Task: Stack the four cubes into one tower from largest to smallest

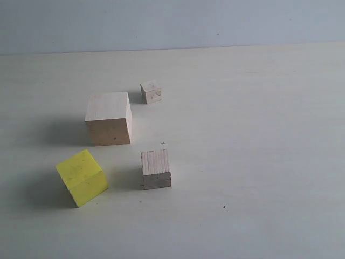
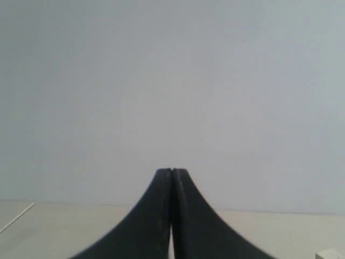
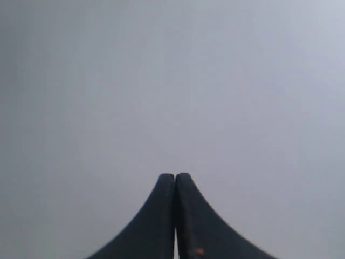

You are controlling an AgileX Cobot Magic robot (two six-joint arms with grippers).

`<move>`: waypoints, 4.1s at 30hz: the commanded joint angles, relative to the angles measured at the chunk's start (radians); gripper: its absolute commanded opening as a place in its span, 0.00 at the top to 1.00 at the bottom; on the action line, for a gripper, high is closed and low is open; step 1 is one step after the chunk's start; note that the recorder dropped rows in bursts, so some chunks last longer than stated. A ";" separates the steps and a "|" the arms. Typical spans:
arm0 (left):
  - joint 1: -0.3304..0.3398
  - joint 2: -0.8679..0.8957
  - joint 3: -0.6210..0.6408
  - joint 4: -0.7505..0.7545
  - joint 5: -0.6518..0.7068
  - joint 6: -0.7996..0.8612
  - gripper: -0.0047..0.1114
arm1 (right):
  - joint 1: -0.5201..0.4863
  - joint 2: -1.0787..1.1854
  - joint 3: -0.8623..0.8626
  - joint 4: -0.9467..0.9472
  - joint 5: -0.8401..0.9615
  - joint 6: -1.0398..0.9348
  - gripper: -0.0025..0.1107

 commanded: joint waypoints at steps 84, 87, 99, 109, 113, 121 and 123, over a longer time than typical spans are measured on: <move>-0.166 1.978 -1.276 -0.519 0.606 0.358 0.89 | 0.421 0.926 -0.601 0.458 0.905 0.033 0.98; -0.166 2.030 -1.318 -0.519 0.601 0.358 0.89 | 0.421 0.926 -0.601 0.458 0.905 0.033 0.98; -0.240 2.131 -1.387 -0.553 0.704 0.387 0.89 | 0.421 0.926 -0.601 0.458 0.905 0.033 0.98; -0.257 2.131 -1.387 -0.641 0.882 0.381 0.89 | 0.421 0.926 -0.601 0.458 0.905 0.033 0.98; -0.298 2.127 -1.387 -0.655 0.938 0.381 0.89 | 0.421 0.926 -0.601 0.458 0.905 0.033 0.98; -0.315 2.076 -1.372 -0.666 0.975 0.329 0.89 | 0.421 0.926 -0.601 0.458 0.924 0.033 0.98; -0.315 2.059 -1.363 -0.668 0.979 0.329 0.89 | 0.421 0.926 -0.601 0.458 0.926 0.033 0.98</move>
